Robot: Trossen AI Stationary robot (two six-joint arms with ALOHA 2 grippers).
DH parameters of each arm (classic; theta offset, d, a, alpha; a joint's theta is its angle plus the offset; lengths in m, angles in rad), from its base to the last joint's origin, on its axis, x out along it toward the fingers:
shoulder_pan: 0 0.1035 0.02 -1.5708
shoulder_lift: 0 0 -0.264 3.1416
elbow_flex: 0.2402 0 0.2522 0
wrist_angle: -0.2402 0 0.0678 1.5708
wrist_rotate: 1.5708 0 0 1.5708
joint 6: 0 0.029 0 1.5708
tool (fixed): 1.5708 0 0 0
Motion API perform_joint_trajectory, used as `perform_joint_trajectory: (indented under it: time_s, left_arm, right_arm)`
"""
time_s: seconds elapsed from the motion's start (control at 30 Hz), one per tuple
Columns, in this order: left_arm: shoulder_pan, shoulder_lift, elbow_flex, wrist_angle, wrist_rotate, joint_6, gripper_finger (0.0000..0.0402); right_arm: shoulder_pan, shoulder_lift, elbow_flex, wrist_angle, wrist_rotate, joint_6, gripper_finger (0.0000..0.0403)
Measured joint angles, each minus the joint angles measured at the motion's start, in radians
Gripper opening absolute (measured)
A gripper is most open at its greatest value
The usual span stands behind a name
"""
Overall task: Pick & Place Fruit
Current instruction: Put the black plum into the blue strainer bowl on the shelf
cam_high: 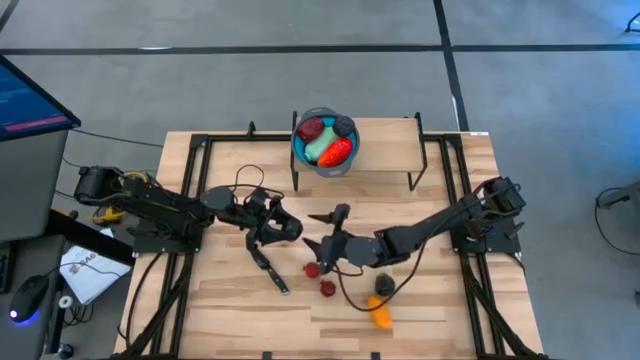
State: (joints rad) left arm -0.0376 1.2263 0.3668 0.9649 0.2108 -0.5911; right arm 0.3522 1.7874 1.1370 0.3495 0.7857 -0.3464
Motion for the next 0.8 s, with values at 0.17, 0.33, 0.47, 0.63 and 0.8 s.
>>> perform_joint_trajectory:
  time_s: [0.17, 0.33, 0.47, 0.63, 0.8]
  left_arm:
    - [0.000, 0.000, 0.000, 0.001, 0.000, 0.002, 0.0265]
    - [0.000, 0.000, 0.000, 0.001, 0.000, 0.003, 0.0265]
    - [0.000, 0.000, 0.000, 0.001, -0.002, 0.003, 0.0263]
    - [0.000, 0.000, 0.000, 0.001, -0.014, 0.003, 0.0265]
    - [0.000, 0.001, 0.000, 0.002, -0.034, 0.003, 0.0266]
  right_arm:
    - [0.001, 0.000, 0.000, 0.029, -0.004, -0.086, 0.0305]
    - [-0.002, 0.000, 0.000, 0.031, -0.006, -0.132, 0.0338]
    - [-0.011, 0.000, 0.000, 0.063, -0.059, -0.136, 0.0364]
    - [-0.014, 0.001, 0.001, 0.111, -0.075, -0.213, 0.0373]
    - [-0.015, 0.001, 0.001, 0.184, -0.077, -0.311, 0.0364]
